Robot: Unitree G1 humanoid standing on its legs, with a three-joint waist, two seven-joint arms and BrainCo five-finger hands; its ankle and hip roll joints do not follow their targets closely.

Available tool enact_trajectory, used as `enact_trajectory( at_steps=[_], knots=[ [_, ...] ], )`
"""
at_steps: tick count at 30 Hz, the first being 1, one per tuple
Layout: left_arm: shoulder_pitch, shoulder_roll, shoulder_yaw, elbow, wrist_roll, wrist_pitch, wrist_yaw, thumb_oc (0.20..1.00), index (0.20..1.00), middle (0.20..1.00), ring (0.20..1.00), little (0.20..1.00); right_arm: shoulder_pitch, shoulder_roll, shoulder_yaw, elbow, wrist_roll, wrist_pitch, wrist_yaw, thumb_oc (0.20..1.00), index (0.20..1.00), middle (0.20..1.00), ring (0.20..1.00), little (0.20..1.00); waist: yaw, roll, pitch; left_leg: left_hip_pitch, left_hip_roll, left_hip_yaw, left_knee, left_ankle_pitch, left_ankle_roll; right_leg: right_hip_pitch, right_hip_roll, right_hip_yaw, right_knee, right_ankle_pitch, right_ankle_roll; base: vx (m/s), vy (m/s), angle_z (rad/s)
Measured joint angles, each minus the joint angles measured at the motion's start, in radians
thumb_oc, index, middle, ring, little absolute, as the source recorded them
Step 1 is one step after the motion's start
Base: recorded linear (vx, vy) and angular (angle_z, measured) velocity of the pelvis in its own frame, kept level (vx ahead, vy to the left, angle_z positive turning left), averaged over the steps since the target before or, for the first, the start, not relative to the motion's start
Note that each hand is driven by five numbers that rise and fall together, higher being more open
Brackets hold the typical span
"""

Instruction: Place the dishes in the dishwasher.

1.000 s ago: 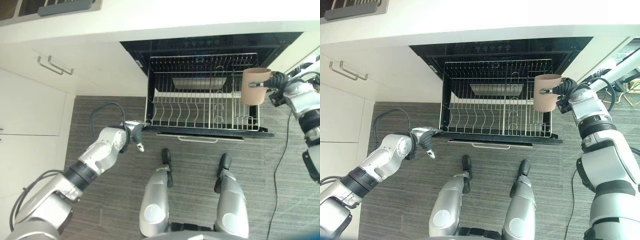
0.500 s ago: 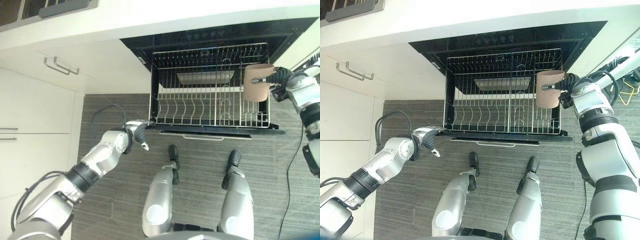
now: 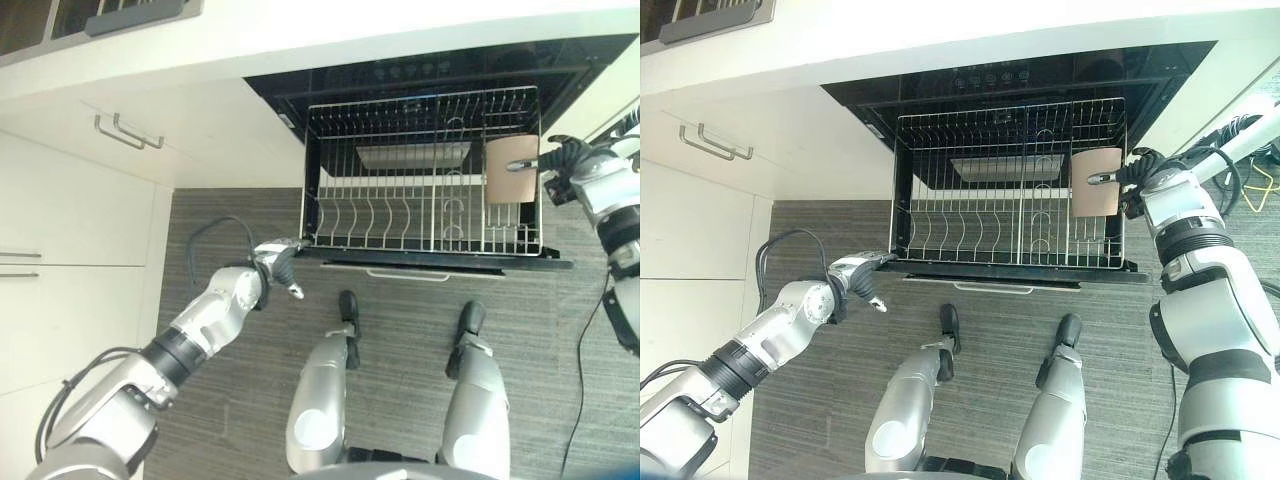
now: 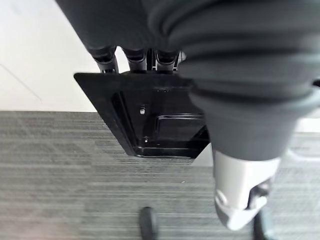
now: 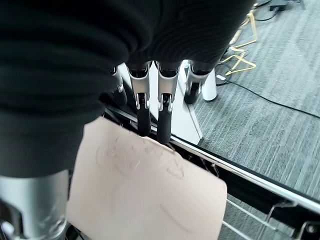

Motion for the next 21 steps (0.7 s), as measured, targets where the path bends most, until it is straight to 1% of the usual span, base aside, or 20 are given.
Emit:
enact_trajectory(
  at_steps=[2,3,4,6,8,9,10,11,12,13,14,15,16,17,18,20,21],
  knots=[
    [0.018,0.001,0.005,0.016,-0.025,-0.023,0.056,1.0,1.0,1.0,1.0,1.0,0.01,0.0,-0.031,-0.049,0.032,-0.002,-0.029,1.0,1.0,1.0,1.0,1.0,-0.006,-0.001,0.0,-0.001,0.002,0.0,0.004,-0.001,0.0,0.0,0.001,0.001,0.001,0.0,0.0,0.0,0.0,0.0],
    [0.034,0.001,0.031,0.022,-0.062,-0.051,0.098,1.0,1.0,1.0,1.0,1.0,0.023,-0.004,-0.044,-0.089,0.052,-0.007,-0.041,1.0,1.0,1.0,1.0,1.0,-0.01,-0.006,0.001,-0.003,0.003,0.0,0.007,-0.002,-0.001,-0.002,0.003,0.001,0.003,0.0,0.0,0.02,-0.039,-0.02],
    [0.064,0.003,0.073,0.017,-0.117,-0.086,0.135,1.0,1.0,1.0,1.0,1.0,0.06,-0.008,-0.099,-0.171,0.096,-0.008,-0.05,1.0,1.0,1.0,1.0,1.0,-0.01,-0.015,0.001,-0.016,0.009,-0.002,0.026,-0.01,0.001,-0.008,0.006,0.002,0.01,-0.001,-0.002,0.03,-0.036,-0.03],
    [0.079,0.01,0.101,-0.003,-0.181,-0.113,0.167,1.0,1.0,1.0,1.0,1.0,0.114,-0.009,-0.176,-0.258,0.146,-0.025,-0.071,1.0,1.0,1.0,1.0,1.0,-0.01,-0.03,0.002,-0.027,0.013,-0.005,0.047,-0.017,0.002,-0.015,0.009,0.004,0.019,-0.002,-0.003,-0.03,-0.052,-0.02],
    [0.13,0.014,0.179,-0.075,-0.259,-0.124,0.196,1.0,1.0,1.0,1.0,1.0,0.273,-0.009,-0.284,-0.456,0.172,-0.046,-0.104,1.0,1.0,1.0,1.0,1.0,-0.007,-0.063,0.003,-0.044,0.02,-0.009,0.076,-0.029,-0.001,-0.031,0.013,0.006,0.047,-0.011,-0.009,0.0,-0.057,-0.02],
    [0.171,0.023,0.239,-0.125,-0.329,-0.139,0.222,1.0,1.0,1.0,1.0,1.0,0.37,-0.006,-0.318,-0.567,0.191,-0.056,-0.123,1.0,1.0,1.0,1.0,1.0,-0.009,-0.095,0.004,-0.06,0.023,-0.011,0.097,-0.04,0.0,-0.049,0.011,0.011,0.068,-0.024,-0.01,0.02,-0.058,-0.03],
    [0.185,0.025,0.265,-0.143,-0.374,-0.151,0.241,1.0,1.0,1.0,1.0,1.0,0.423,0.001,-0.33,-0.611,0.192,-0.053,-0.14,1.0,1.0,1.0,1.0,1.0,-0.011,-0.114,0.005,-0.071,0.026,-0.013,0.11,-0.045,0.001,-0.057,0.014,0.014,0.076,-0.026,-0.01,0.02,-0.077,0.01],
    [0.202,0.024,0.319,-0.188,-0.459,-0.176,0.282,1.0,1.0,1.0,1.0,1.0,0.54,0.025,-0.375,-0.731,0.192,-0.051,-0.182,1.0,1.0,1.0,1.0,1.0,-0.019,-0.137,0.01,-0.089,0.028,-0.019,0.121,-0.05,0.007,-0.069,0.014,0.015,0.079,-0.036,-0.023,0.03,-0.153,0.03],
    [0.207,0.021,0.347,-0.212,-0.493,-0.188,0.3,1.0,1.0,1.0,1.0,1.0,0.599,0.046,-0.4,-0.788,0.195,-0.053,-0.2,1.0,1.0,1.0,1.0,1.0,-0.023,-0.142,0.014,-0.093,0.029,-0.023,0.121,-0.056,-0.002,-0.073,0.014,0.015,0.084,-0.04,-0.016,0.03,-0.163,0.1],
    [0.249,0.002,0.439,-0.301,-0.559,-0.208,0.322,1.0,1.0,1.0,1.0,1.0,0.742,0.117,-0.477,-0.936,0.192,-0.077,-0.221,1.0,1.0,1.0,1.0,1.0,-0.023,-0.155,0.02,-0.094,0.034,-0.033,0.119,-0.055,-0.005,-0.076,0.014,0.009,0.106,-0.055,-0.009,0.03,-0.198,0.15],
    [0.283,-0.005,0.523,-0.385,-0.592,-0.241,0.344,1.0,1.0,1.0,1.0,1.0,0.864,0.182,-0.51,-1.058,0.191,-0.102,-0.229,1.0,1.0,1.0,1.0,1.0,-0.02,-0.166,0.025,-0.094,0.033,-0.044,0.12,-0.053,-0.009,-0.077,0.015,-0.001,0.119,-0.066,-0.024,0.01,-0.174,0.16],
    [0.287,-0.016,0.589,-0.413,-0.612,-0.293,0.371,1.0,1.0,1.0,1.0,1.0,0.924,0.218,-0.492,-1.082,0.191,-0.116,-0.224,1.0,1.0,1.0,1.0,1.0,-0.023,-0.177,0.025,-0.087,0.038,-0.055,0.111,-0.052,-0.01,-0.07,0.022,-0.009,0.12,-0.069,-0.026,0.01,-0.268,0.05],
    [0.262,-0.045,0.636,-0.417,-0.632,-0.35,0.406,1.0,1.0,1.0,1.0,1.0,0.934,0.234,-0.494,-1.058,0.189,-0.126,-0.222,1.0,1.0,1.0,1.0,1.0,-0.02,-0.182,0.026,-0.078,0.046,-0.063,0.088,-0.046,-0.018,-0.063,0.038,-0.014,0.103,-0.071,-0.023,0.01,-0.267,-0.01],
    [0.26,-0.068,0.632,-0.416,-0.633,-0.383,0.424,1.0,1.0,1.0,1.0,1.0,0.935,0.236,-0.504,-1.058,0.187,-0.161,-0.223,1.0,1.0,1.0,1.0,1.0,-0.03,-0.185,0.026,-0.077,0.054,-0.073,0.071,-0.033,-0.022,-0.056,0.051,-0.026,0.091,-0.067,-0.028,0.01,-0.29,0.01],
    [0.264,-0.088,0.622,-0.416,-0.633,-0.398,0.429,1.0,1.0,1.0,1.0,1.0,0.941,0.244,-0.505,-1.06,0.187,-0.182,-0.222,1.0,1.0,1.0,1.0,1.0,-0.034,-0.193,0.029,-0.062,0.058,-0.082,0.052,-0.02,-0.022,-0.039,0.06,-0.036,0.081,-0.065,-0.031,0.0,-0.206,0.01],
    [0.291,-0.18,0.621,-0.423,-0.632,-0.454,0.448,1.0,1.0,1.0,1.0,1.0,1.027,0.313,-0.535,-1.133,0.187,-0.268,-0.218,1.0,1.0,1.0,1.0,1.0,-0.033,-0.233,0.031,0.007,0.083,-0.084,-0.012,0.005,-0.038,0.022,0.092,-0.058,0.033,-0.062,-0.035,0.01,-0.167,0.0],
    [0.298,-0.187,0.621,-0.425,-0.632,-0.471,0.454,1.0,1.0,1.0,1.0,1.0,1.047,0.327,-0.541,-1.154,0.187,-0.292,-0.213,1.0,1.0,1.0,1.0,1.0,-0.037,-0.247,0.031,0.027,0.093,-0.084,-0.028,0.009,-0.037,0.041,0.104,-0.059,0.016,-0.057,-0.041,0.03,-0.118,-0.02]
  ],
)
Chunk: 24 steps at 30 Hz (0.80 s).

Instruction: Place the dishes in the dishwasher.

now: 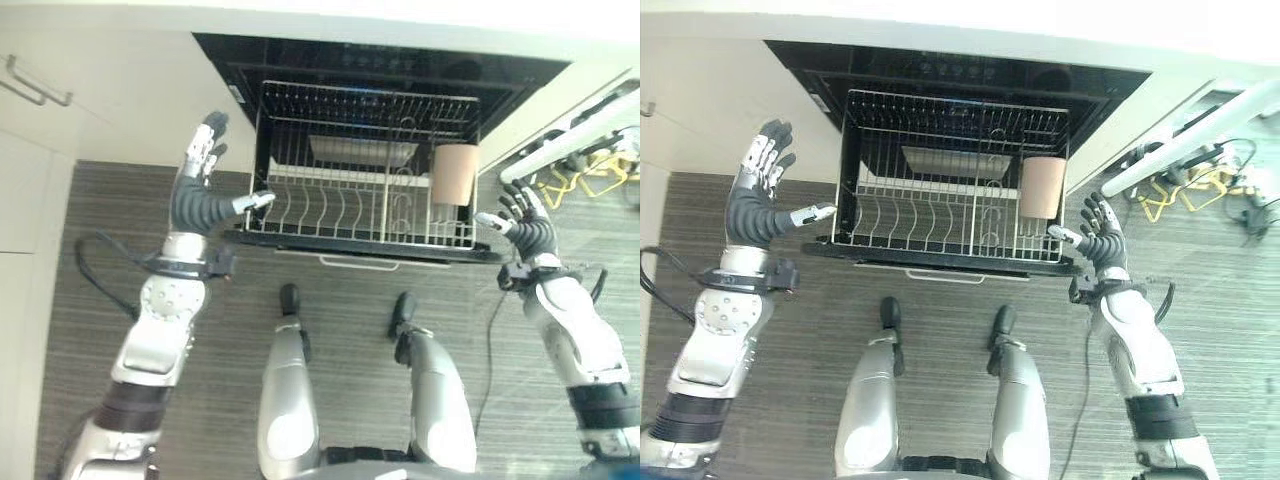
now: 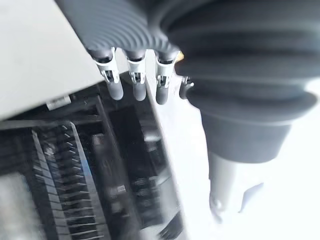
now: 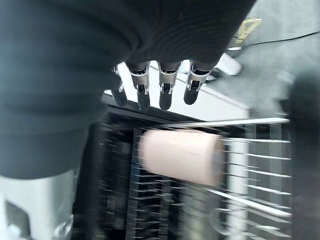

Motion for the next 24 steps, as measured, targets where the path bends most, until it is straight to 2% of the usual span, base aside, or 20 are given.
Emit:
enact_trajectory(
  at_steps=[2,3,4,6,8,10,14,17,21,24],
  knots=[
    [0.014,-0.042,-0.001,-0.01,-0.007,-0.018,0.014,1.0,1.0,1.0,1.0,1.0,0.053,0.023,-0.027,-0.052,0.0,-0.04,0.014,1.0,1.0,1.0,1.0,1.0,-0.008,-0.008,-0.001,0.081,0.015,0.006,-0.056,0.013,-0.018,0.091,0.026,-0.01,-0.07,0.019,-0.004,0.04,-0.067,-0.05],
    [0.014,-0.042,-0.001,-0.011,-0.008,-0.019,0.015,1.0,1.0,1.0,1.0,1.0,0.053,0.023,-0.027,-0.053,0.0,-0.042,0.014,1.0,1.0,1.0,1.0,1.0,-0.008,-0.008,-0.001,0.082,0.015,0.007,-0.057,0.013,-0.018,0.092,0.027,-0.01,-0.07,0.019,-0.004,0.06,-0.044,-0.01],
    [0.034,-0.047,0.005,-0.036,-0.017,-0.056,0.017,1.0,1.0,1.0,1.0,1.0,0.094,0.03,-0.047,-0.102,0.0,-0.086,0.031,1.0,1.0,1.0,1.0,1.0,-0.023,-0.01,-0.003,0.158,0.015,0.02,-0.102,0.012,-0.017,0.171,0.032,-0.014,-0.126,0.027,0.004,0.1,-0.032,-0.03],
    [0.051,-0.042,0.015,-0.087,-0.02,-0.092,0.019,1.0,1.0,1.0,1.0,1.0,0.136,0.026,-0.077,-0.175,-0.002,-0.111,0.054,1.0,1.0,1.0,1.0,1.0,-0.029,-0.011,-0.027,0.221,0.009,0.042,-0.142,0.014,-0.023,0.246,0.034,-0.014,-0.205,0.054,0.016,0.09,0.0,-0.08],
    [0.06,-0.039,0.019,-0.11,-0.038,-0.113,0.015,1.0,1.0,1.0,1.0,1.0,0.153,0.013,-0.086,-0.206,-0.008,-0.132,0.07,1.0,1.0,1.0,1.0,1.0,-0.03,-0.014,-0.078,0.275,-0.006,0.063,-0.186,0.016,-0.025,0.301,0.032,-0.006,-0.272,0.078,0.028,0.12,0.056,-0.09],
    [0.116,-0.047,0.031,-0.121,-0.039,-0.128,0.0,1.0,1.0,1.0,1.0,1.0,0.185,0.014,-0.088,-0.215,-0.009,-0.157,0.092,1.0,1.0,1.0,1.0,1.0,-0.035,-0.014,-0.168,0.357,-0.024,0.087,-0.249,0.018,-0.027,0.379,0.024,-0.002,-0.34,0.092,0.041,0.1,0.097,-0.06],
    [0.222,-0.047,0.045,-0.138,-0.039,-0.177,-0.023,1.0,1.0,1.0,1.0,1.0,0.254,0.012,-0.124,-0.224,-0.018,-0.197,0.122,1.0,1.0,1.0,1.0,1.0,-0.043,-0.017,-0.328,0.433,-0.05,0.113,-0.305,0.018,-0.026,0.463,0.009,-0.001,-0.42,0.107,0.062,0.02,0.085,-0.01],
    [0.2,-0.044,0.043,-0.137,-0.043,-0.212,-0.022,1.0,1.0,1.0,1.0,1.0,0.233,-0.005,-0.121,-0.224,-0.017,-0.211,0.137,1.0,1.0,1.0,1.0,1.0,-0.049,-0.007,-0.383,0.435,-0.052,0.112,-0.305,0.019,-0.026,0.465,0.007,-0.002,-0.42,0.108,0.063,-0.04,0.076,0.01],
    [0.156,-0.044,0.022,-0.13,-0.042,-0.262,-0.01,1.0,1.0,1.0,1.0,1.0,0.188,-0.013,-0.062,-0.223,-0.018,-0.229,0.147,1.0,1.0,1.0,1.0,1.0,-0.057,0.038,-0.445,0.439,-0.06,0.115,-0.312,0.017,-0.014,0.472,-0.003,0.003,-0.42,0.116,0.068,0.04,0.088,0.0],
    [0.171,-0.044,0.039,-0.131,-0.042,-0.291,0.003,1.0,1.0,1.0,1.0,1.0,0.211,-0.044,-0.074,-0.223,-0.018,-0.229,0.157,1.0,1.0,1.0,1.0,1.0,-0.057,0.051,-0.477,0.454,-0.062,0.115,-0.312,0.018,-0.013,0.489,-0.003,0.003,-0.421,0.116,0.069,0.06,0.035,0.0]
  ],
)
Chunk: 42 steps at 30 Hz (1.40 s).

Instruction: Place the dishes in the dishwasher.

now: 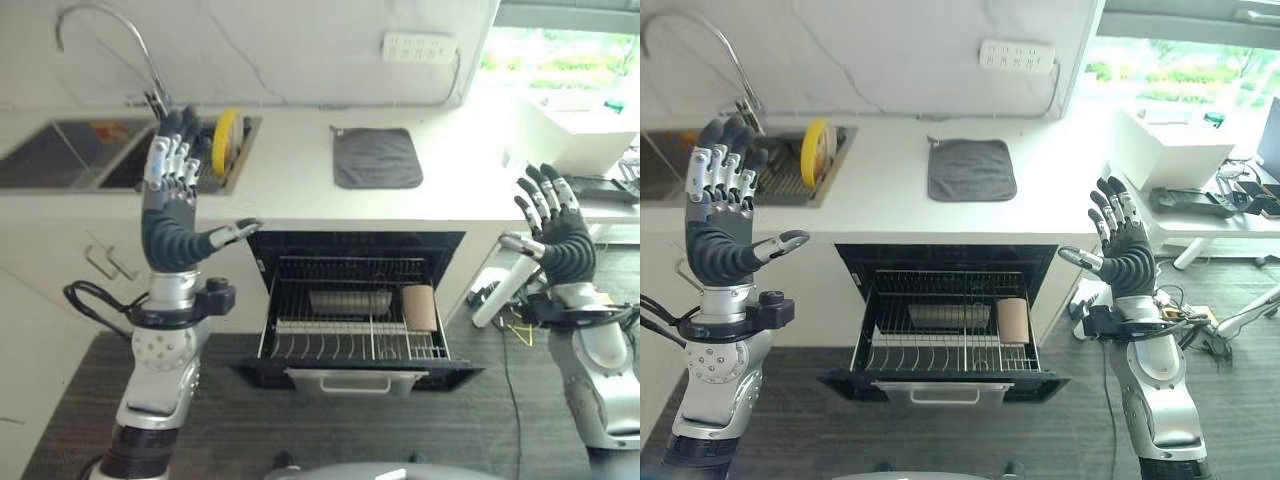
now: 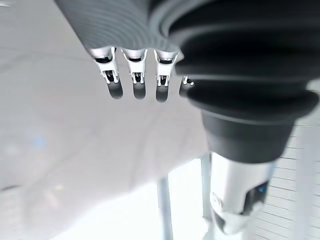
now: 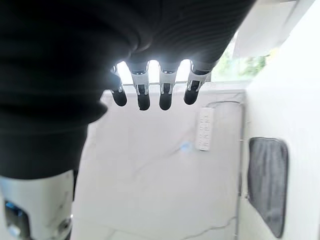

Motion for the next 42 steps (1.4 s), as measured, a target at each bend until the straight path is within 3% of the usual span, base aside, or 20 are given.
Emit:
enact_trajectory(
  at_steps=[14,17,22,23,25,27,28,30,31,32,33,34,35,36,37,38,39,40,41,42],
  knots=[
    [0.069,-0.004,0.014,0.0,0.0,-0.009,-0.017,1.0,1.0,1.0,1.0,1.0,0.051,-0.012,-0.012,0.0,0.0,0.022,0.075,1.0,1.0,1.0,1.0,1.0,-0.02,-0.025,-0.02,0.017,0.002,0.0,0.0,0.004,0.005,0.015,0.003,0.0,-0.005,0.0,0.0,0.04,-0.012,0.0],
    [0.083,-0.054,0.048,0.032,-0.12,0.102,-0.027,1.0,1.0,1.0,1.0,1.0,0.105,-0.017,0.011,0.033,0.001,0.029,0.032,1.0,1.0,1.0,1.0,1.0,-0.003,-0.04,-0.014,0.031,-0.002,-0.001,0.002,0.011,-0.005,0.024,0.006,0.012,-0.002,-0.004,0.008,0.08,-0.008,-0.05],
    [0.176,-0.056,0.117,0.048,-0.143,0.138,-0.048,1.0,1.0,1.0,1.0,1.0,0.169,-0.012,-0.006,0.031,0.003,0.04,0.045,1.0,1.0,1.0,1.0,1.0,0.008,-0.052,-0.007,0.029,-0.003,-0.005,0.011,0.006,0.009,0.035,0.006,0.003,-0.005,-0.015,0.018,0.05,-0.015,0.07],
    [0.183,-0.056,0.126,0.049,-0.153,0.138,-0.047,1.0,1.0,1.0,1.0,1.0,0.171,-0.013,-0.008,0.031,0.004,0.043,0.053,1.0,1.0,1.0,1.0,1.0,0.017,-0.054,0.003,0.011,-0.003,-0.007,0.049,0.009,0.007,0.034,0.004,0.005,-0.006,-0.015,0.018,-0.08,0.05,0.24],
    [0.178,-0.052,0.126,0.046,-0.155,0.136,-0.052,1.0,1.0,1.0,1.0,1.0,0.17,-0.017,-0.015,0.027,0.003,0.044,0.062,1.0,1.0,1.0,1.0,1.0,0.022,-0.078,0.037,-0.141,-0.009,-0.014,0.271,0.008,0.007,0.005,-0.001,0.026,0.008,-0.037,-0.016,-0.09,0.201,0.53],
    [0.175,-0.058,0.122,0.041,-0.159,0.13,-0.056,1.0,1.0,1.0,1.0,1.0,0.156,-0.047,-0.057,0.014,0.003,0.046,0.063,1.0,1.0,1.0,1.0,1.0,0.046,-0.107,0.107,-0.271,-0.002,-0.06,0.471,0.031,-0.034,-0.005,-0.032,0.018,0.004,-0.015,-0.038,-0.01,0.449,0.31],
    [0.181,-0.058,0.123,0.042,-0.161,0.129,-0.056,1.0,1.0,1.0,1.0,1.0,0.125,-0.059,-0.06,0.018,0.004,0.051,0.062,1.0,1.0,1.0,1.0,1.0,0.047,-0.094,0.114,-0.27,0.012,-0.053,0.509,-0.043,0.004,-0.005,-0.038,0.019,-0.006,0.003,-0.041,0.06,0.668,-0.09],
    [0.152,-0.057,0.123,0.053,-0.163,0.114,-0.06,1.0,1.0,1.0,1.0,1.0,0.068,-0.075,-0.072,0.021,0.012,0.067,0.061,1.0,1.0,1.0,1.0,1.0,0.004,-0.067,0.117,-0.181,0.085,-0.029,0.439,-0.135,0.011,-0.004,-0.04,0.019,-0.006,0.018,-0.022,0.08,0.871,-0.05],
    [0.128,-0.057,0.121,0.061,-0.169,0.101,-0.057,1.0,1.0,1.0,1.0,1.0,0.044,-0.075,-0.093,0.021,0.022,0.064,0.057,1.0,1.0,1.0,1.0,1.0,-0.037,-0.05,0.118,-0.09,0.131,0.003,0.282,-0.143,-0.006,-0.011,-0.049,0.027,-0.006,0.027,0.0,0.03,0.821,0.04],
    [0.089,-0.06,0.119,0.09,-0.17,0.094,-0.054,1.0,1.0,1.0,1.0,1.0,0.041,-0.082,-0.108,0.023,0.022,0.067,0.057,1.0,1.0,1.0,1.0,1.0,-0.047,-0.031,0.118,-0.051,0.146,-0.001,0.207,-0.143,-0.009,-0.026,-0.056,0.03,-0.002,0.034,0.013,-0.02,0.662,0.01],
    [0.041,-0.061,0.107,0.127,-0.171,0.094,-0.04,1.0,1.0,1.0,1.0,1.0,0.025,-0.071,-0.118,0.025,0.022,0.069,0.052,1.0,1.0,1.0,1.0,1.0,-0.058,-0.015,0.121,0.006,0.143,0.011,0.095,-0.115,-0.051,-0.056,-0.089,0.058,0.008,0.043,0.027,-0.05,0.913,-0.14],
    [0.013,-0.059,0.108,0.139,-0.171,0.094,-0.027,1.0,1.0,1.0,1.0,1.0,0.004,-0.052,-0.085,0.03,0.022,0.07,0.052,1.0,1.0,1.0,1.0,1.0,-0.058,-0.05,0.136,0.024,0.067,0.02,0.077,-0.043,-0.073,-0.068,-0.144,0.121,0.008,0.05,0.028,-0.03,0.905,-0.32],
    [0.001,-0.053,0.109,0.143,-0.171,0.093,-0.022,1.0,1.0,1.0,1.0,1.0,0.007,-0.027,-0.039,0.035,0.022,0.07,0.055,1.0,1.0,1.0,1.0,1.0,-0.045,-0.099,0.15,0.02,0.007,0.032,0.122,-0.063,-0.065,-0.072,-0.196,0.149,0.019,0.094,-0.002,0.0,0.854,-0.11],
    [-0.039,-0.052,0.099,0.165,-0.171,0.098,-0.027,1.0,1.0,1.0,1.0,1.0,0.021,0.001,-0.022,0.031,0.022,0.07,0.059,1.0,1.0,1.0,1.0,1.0,-0.033,-0.115,0.175,-0.059,-0.01,0.016,0.271,-0.138,-0.026,-0.087,-0.235,0.133,0.066,0.16,0.035,0.02,0.55,0.13],
    [-0.054,-0.042,0.077,0.183,-0.171,0.102,-0.031,1.0,1.0,1.0,1.0,1.0,0.041,0.022,-0.033,0.027,0.022,0.07,0.06,1.0,1.0,1.0,1.0,1.0,-0.024,-0.113,0.177,-0.105,-0.024,0.007,0.361,-0.193,0.009,-0.093,-0.257,0.114,0.077,0.206,0.004,0.01,0.513,0.22],
    [-0.041,-0.032,0.077,0.183,-0.173,0.111,-0.053,1.0,1.0,1.0,1.0,1.0,0.055,0.031,-0.047,0.023,0.024,0.07,0.063,1.0,1.0,1.0,1.0,1.0,-0.013,-0.11,0.177,-0.115,-0.042,0.01,0.395,-0.228,0.022,-0.111,-0.268,0.096,0.076,0.284,-0.05,-0.01,0.478,-0.06],
    [-0.017,-0.02,0.09,0.182,-0.19,0.118,-0.072,1.0,1.0,1.0,1.0,1.0,0.073,0.041,-0.052,0.015,0.029,0.069,0.071,1.0,1.0,1.0,1.0,1.0,0.002,-0.101,0.178,-0.113,-0.059,0.029,0.394,-0.236,0.049,-0.138,-0.276,0.071,0.076,0.402,-0.117,-0.02,0.467,-0.28],
    [-0.002,-0.003,0.105,0.18,-0.192,0.122,-0.079,1.0,1.0,1.0,1.0,1.0,0.09,0.056,-0.052,0.006,0.031,0.069,0.081,1.0,1.0,1.0,1.0,1.0,0.008,-0.105,0.178,-0.113,-0.076,0.032,0.393,-0.239,0.069,-0.164,-0.279,0.065,0.098,0.43,-0.145,-0.05,0.427,-0.32],
    [0.032,0.025,0.149,0.176,-0.191,0.127,-0.095,1.0,1.0,1.0,1.0,1.0,0.107,0.077,-0.032,0.0,0.029,0.068,0.101,1.0,1.0,1.0,1.0,1.0,0.024,-0.113,0.18,-0.098,-0.089,0.062,0.376,-0.243,0.099,-0.185,-0.279,0.01,0.138,0.431,-0.147,-0.09,0.43,-0.57],
    [0.066,0.026,0.167,0.168,-0.192,0.134,-0.1,1.0,1.0,1.0,1.0,1.0,0.103,0.079,-0.03,0.002,0.028,0.067,0.111,1.0,1.0,1.0,1.0,1.0,0.046,-0.106,0.179,-0.074,-0.079,0.1,0.349,-0.233,0.127,-0.204,-0.244,-0.043,0.182,0.407,-0.128,-0.09,0.354,-0.58]
  ],
)
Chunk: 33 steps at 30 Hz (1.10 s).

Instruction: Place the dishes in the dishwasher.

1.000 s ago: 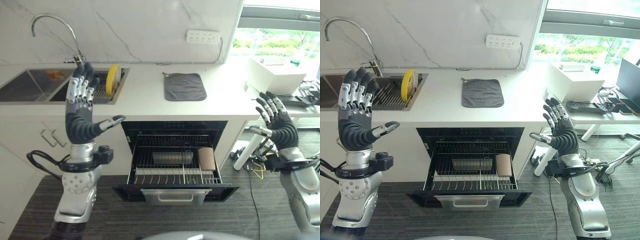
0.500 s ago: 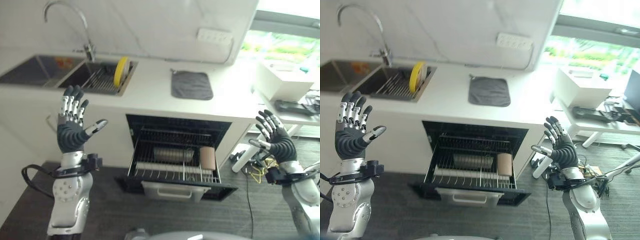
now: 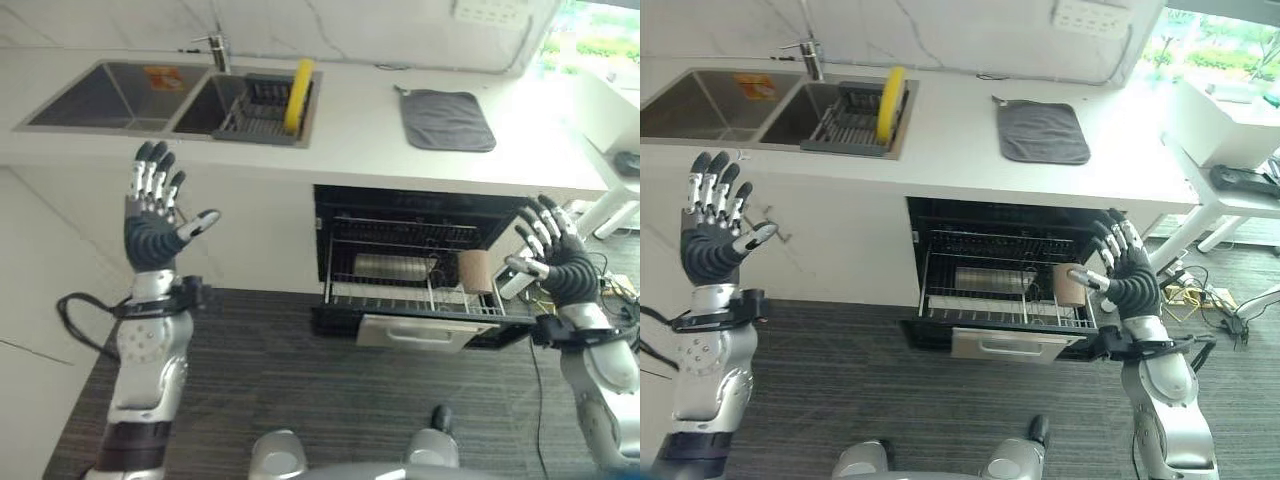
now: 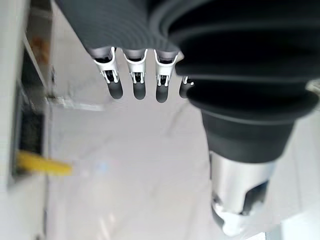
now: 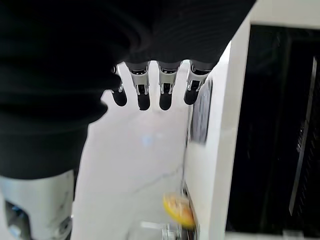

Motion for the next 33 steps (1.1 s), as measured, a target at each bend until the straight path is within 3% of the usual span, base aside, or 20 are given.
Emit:
enact_trajectory(
  at_steps=[1,2,3,4,7,8,10,13,14,15,16,18,20,25,27,28,29,31,32,33],
  knots=[
    [0.022,-0.005,0.002,-0.021,0.0,0.008,-0.005,1.0,1.0,1.0,1.0,1.0,-0.003,-0.006,-0.007,0.0,0.001,-0.004,-0.006,1.0,1.0,1.0,1.0,1.0,0.007,0.02,-0.005,0.002,0.016,0.011,-0.034,0.018,0.02,-0.034,0.059,-0.011,0.146,-0.2,0.089,-0.08,0.294,-0.41],
    [0.023,-0.009,-0.004,-0.033,0.0,0.01,-0.007,1.0,1.0,1.0,1.0,1.0,-0.004,-0.014,-0.008,-0.001,0.002,-0.004,-0.013,1.0,1.0,1.0,1.0,1.0,0.007,0.027,-0.008,0.004,0.022,0.003,-0.063,0.035,0.032,-0.057,0.103,-0.012,0.263,-0.332,0.087,-0.04,0.152,0.08],
    [0.008,-0.009,-0.043,-0.045,0.003,0.011,-0.012,1.0,1.0,1.0,1.0,1.0,-0.014,-0.047,-0.009,-0.007,0.002,-0.005,-0.023,1.0,1.0,1.0,1.0,1.0,0.004,0.028,-0.01,0.034,0.007,0.0,-0.156,0.1,0.036,-0.055,0.2,-0.015,0.388,-0.473,0.092,-0.05,0.134,0.19],
    [-0.008,-0.01,-0.063,-0.047,0.004,0.011,-0.014,1.0,1.0,1.0,1.0,1.0,-0.035,-0.07,-0.008,-0.018,0.002,-0.006,-0.027,1.0,1.0,1.0,1.0,1.0,0.0,0.028,-0.011,0.047,-0.018,0.003,-0.214,0.139,0.037,-0.038,0.25,-0.019,0.383,-0.536,0.082,-0.03,0.051,0.13],
    [-0.024,-0.01,-0.082,-0.052,0.004,0.011,-0.017,1.0,1.0,1.0,1.0,1.0,-0.039,-0.077,-0.01,-0.018,0.001,-0.029,-0.036,1.0,1.0,1.0,1.0,1.0,-0.03,0.034,-0.016,0.06,-0.049,0.004,-0.255,0.159,0.052,0.014,0.337,0.039,0.257,-0.587,0.081,-0.02,-0.031,0.03],
    [-0.023,-0.009,-0.074,-0.052,0.004,0.012,-0.014,1.0,1.0,1.0,1.0,1.0,-0.024,-0.078,-0.012,-0.016,0.001,-0.033,-0.039,1.0,1.0,1.0,1.0,1.0,-0.04,0.03,-0.018,0.069,-0.059,0.006,-0.258,0.159,0.051,0.046,0.369,0.036,0.179,-0.579,0.072,0.03,-0.165,0.03],
    [-0.003,-0.012,-0.087,-0.087,0.008,0.013,-0.016,1.0,1.0,1.0,1.0,1.0,0.01,-0.074,-0.019,-0.007,0.004,-0.07,-0.059,1.0,1.0,1.0,1.0,1.0,-0.045,0.025,-0.038,0.071,-0.095,0.005,-0.269,0.155,0.044,0.16,0.383,0.017,-0.072,-0.515,-0.006,0.09,-0.198,0.0],
    [0.008,-0.035,-0.086,-0.094,0.002,0.036,-0.031,1.0,1.0,1.0,1.0,1.0,0.009,-0.072,-0.014,0.004,0.001,-0.071,-0.083,1.0,1.0,1.0,1.0,1.0,-0.055,0.054,-0.051,0.072,-0.086,0.007,-0.23,0.14,0.01,0.189,0.39,0.017,-0.092,-0.523,-0.022,0.06,-0.097,0.02],
    [0.01,-0.053,-0.088,-0.097,0.002,0.041,-0.034,1.0,1.0,1.0,1.0,1.0,0.008,-0.072,-0.01,0.017,-0.003,-0.072,-0.091,1.0,1.0,1.0,1.0,1.0,-0.049,0.05,-0.05,0.023,-0.071,0.007,-0.092,0.102,-0.052,0.186,0.386,0.014,-0.083,-0.54,-0.042,0.06,0.195,0.07],
    [0.007,-0.056,-0.12,-0.113,0.001,0.054,-0.027,1.0,1.0,1.0,1.0,1.0,0.002,-0.086,-0.028,0.023,-0.009,-0.067,-0.105,1.0,1.0,1.0,1.0,1.0,-0.037,0.029,-0.042,-0.244,-0.003,-0.033,0.39,0.133,-0.145,0.166,0.351,0.018,-0.052,-0.547,-0.06,0.09,0.278,-0.11],
    [0.023,-0.06,-0.127,-0.122,0.0,0.05,-0.026,1.0,1.0,1.0,1.0,1.0,-0.023,-0.113,-0.024,0.025,-0.009,-0.057,-0.112,1.0,1.0,1.0,1.0,1.0,-0.033,0.024,-0.041,-0.266,0.034,-0.059,0.378,0.111,-0.123,0.172,0.352,0.029,-0.066,-0.535,-0.042,0.18,0.422,-0.38],
    [0.035,-0.06,-0.125,-0.126,0.0,0.051,-0.026,1.0,1.0,1.0,1.0,1.0,-0.074,-0.153,-0.021,0.019,-0.008,-0.05,-0.118,1.0,1.0,1.0,1.0,1.0,-0.044,0.041,-0.047,-0.2,0.124,-0.079,0.132,0.104,-0.108,0.174,0.367,0.047,-0.073,-0.536,-0.046,0.18,0.402,-0.44],
    [0.054,-0.07,-0.12,-0.112,-0.006,0.047,-0.032,1.0,1.0,1.0,1.0,1.0,-0.016,-0.155,-0.119,0.024,-0.008,-0.05,-0.093,1.0,1.0,1.0,1.0,1.0,-0.094,0.067,-0.06,-0.009,0.22,-0.012,-0.289,0.154,-0.142,0.186,0.375,0.07,-0.107,-0.516,-0.008,0.19,0.528,-0.14],
    [0.047,-0.106,-0.161,-0.005,-0.044,0.019,-0.032,1.0,1.0,1.0,1.0,1.0,-0.023,-0.171,-0.146,0.069,-0.005,-0.044,-0.08,1.0,1.0,1.0,1.0,1.0,-0.108,0.101,-0.061,0.048,0.299,-0.102,-0.353,0.188,-0.183,0.18,0.326,0.138,-0.106,-0.479,0.05,0.17,0.65,-0.29],
    [0.046,-0.109,-0.169,-0.007,-0.044,0.009,-0.034,1.0,1.0,1.0,1.0,1.0,-0.071,-0.213,-0.13,0.044,-0.007,-0.045,-0.081,1.0,1.0,1.0,1.0,1.0,-0.096,0.128,-0.065,0.039,0.261,-0.077,-0.347,0.207,-0.168,0.197,0.263,0.162,-0.132,-0.462,0.111,0.14,0.697,-0.44],
    [0.036,-0.098,-0.156,-0.005,-0.046,0.007,-0.035,1.0,1.0,1.0,1.0,1.0,-0.073,-0.184,-0.121,0.034,-0.007,-0.046,-0.084,1.0,1.0,1.0,1.0,1.0,-0.087,0.093,-0.066,0.053,0.199,-0.06,-0.344,0.29,-0.186,0.209,0.198,0.17,-0.139,-0.45,0.137,0.23,0.783,-0.08],
    [0.001,-0.072,-0.15,0.001,-0.071,0.013,-0.036,1.0,1.0,1.0,1.0,1.0,-0.042,-0.137,-0.104,-0.004,-0.007,-0.046,-0.101,1.0,1.0,1.0,1.0,1.0,-0.074,0.022,-0.059,0.027,0.106,-0.05,-0.287,0.264,-0.147,0.211,0.095,0.147,-0.113,-0.415,0.16,0.19,0.538,0.13],
    [-0.031,-0.049,-0.158,-0.015,-0.083,0.052,-0.061,1.0,1.0,1.0,1.0,1.0,0.043,-0.128,-0.097,-0.057,0.012,-0.044,-0.101,1.0,1.0,1.0,1.0,1.0,-0.052,0.03,-0.054,0.012,0.038,-0.072,-0.254,0.217,-0.071,0.164,0.024,0.101,-0.013,-0.283,0.086,0.14,0.415,0.51],
    [-0.027,-0.042,-0.155,-0.02,-0.083,0.053,-0.067,1.0,1.0,1.0,1.0,1.0,0.065,-0.129,-0.099,-0.065,0.015,-0.044,-0.101,1.0,1.0,1.0,1.0,1.0,-0.045,0.03,-0.054,0.032,0.021,-0.075,-0.267,0.212,-0.048,0.156,0.016,0.087,0.046,-0.294,0.093,0.16,0.417,0.4],
    [-0.023,-0.028,-0.145,-0.028,-0.083,0.063,-0.082,1.0,1.0,1.0,1.0,1.0,0.094,-0.115,-0.117,-0.079,0.015,-0.046,-0.096,1.0,1.0,1.0,1.0,1.0,-0.025,0.011,-0.059,0.046,-0.017,-0.068,-0.27,0.203,-0.023,0.14,0.005,0.079,0.091,-0.22,0.105,0.18,0.396,0.05]
  ],
)
